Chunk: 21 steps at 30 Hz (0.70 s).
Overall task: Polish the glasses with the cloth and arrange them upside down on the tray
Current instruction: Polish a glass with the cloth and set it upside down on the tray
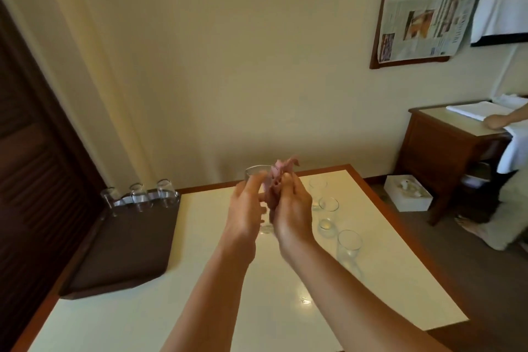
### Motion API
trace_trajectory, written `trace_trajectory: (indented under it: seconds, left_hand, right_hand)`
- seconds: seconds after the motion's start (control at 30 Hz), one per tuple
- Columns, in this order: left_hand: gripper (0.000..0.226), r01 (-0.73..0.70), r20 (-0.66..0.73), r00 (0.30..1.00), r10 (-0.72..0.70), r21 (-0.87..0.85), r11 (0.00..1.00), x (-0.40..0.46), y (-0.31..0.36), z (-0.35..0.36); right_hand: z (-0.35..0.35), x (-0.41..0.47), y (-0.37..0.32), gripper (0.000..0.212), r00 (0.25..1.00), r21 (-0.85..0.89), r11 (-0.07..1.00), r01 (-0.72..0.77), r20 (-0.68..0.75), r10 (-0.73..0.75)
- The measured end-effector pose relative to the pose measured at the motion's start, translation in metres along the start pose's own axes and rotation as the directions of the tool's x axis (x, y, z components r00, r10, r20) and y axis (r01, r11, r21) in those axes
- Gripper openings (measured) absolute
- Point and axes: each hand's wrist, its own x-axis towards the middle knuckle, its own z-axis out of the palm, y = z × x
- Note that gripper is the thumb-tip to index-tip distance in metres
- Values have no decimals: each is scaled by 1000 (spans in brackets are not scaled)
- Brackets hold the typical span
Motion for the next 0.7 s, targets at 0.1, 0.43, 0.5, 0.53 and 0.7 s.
trace_trajectory:
  seconds: [0.1,0.43,0.5,0.53,0.7]
  left_hand:
    - [50,-34,-115,993,25,-79,996,9,8,-7]
    - [71,-41,-60,997,38,-40,998,4,14,-8]
    - [51,-72,-129,989,65,-45,996,9,18,-16]
    - [41,-72,-122,990,70,-14,997,12,17,-19]
    - [67,-53,-8,999,54,24,998,4,20,-19]
  right_hand:
    - [4,-40,4,36,989,-47,996,76,130,-70]
    - [9,-26,-2,34,984,-123,978,169,81,-160]
    - [12,-42,10,42,967,-111,973,200,185,-178]
    - [15,-35,13,41,972,-42,983,179,161,-170]
    - [26,-4,-11,30,998,62,997,53,19,-55]
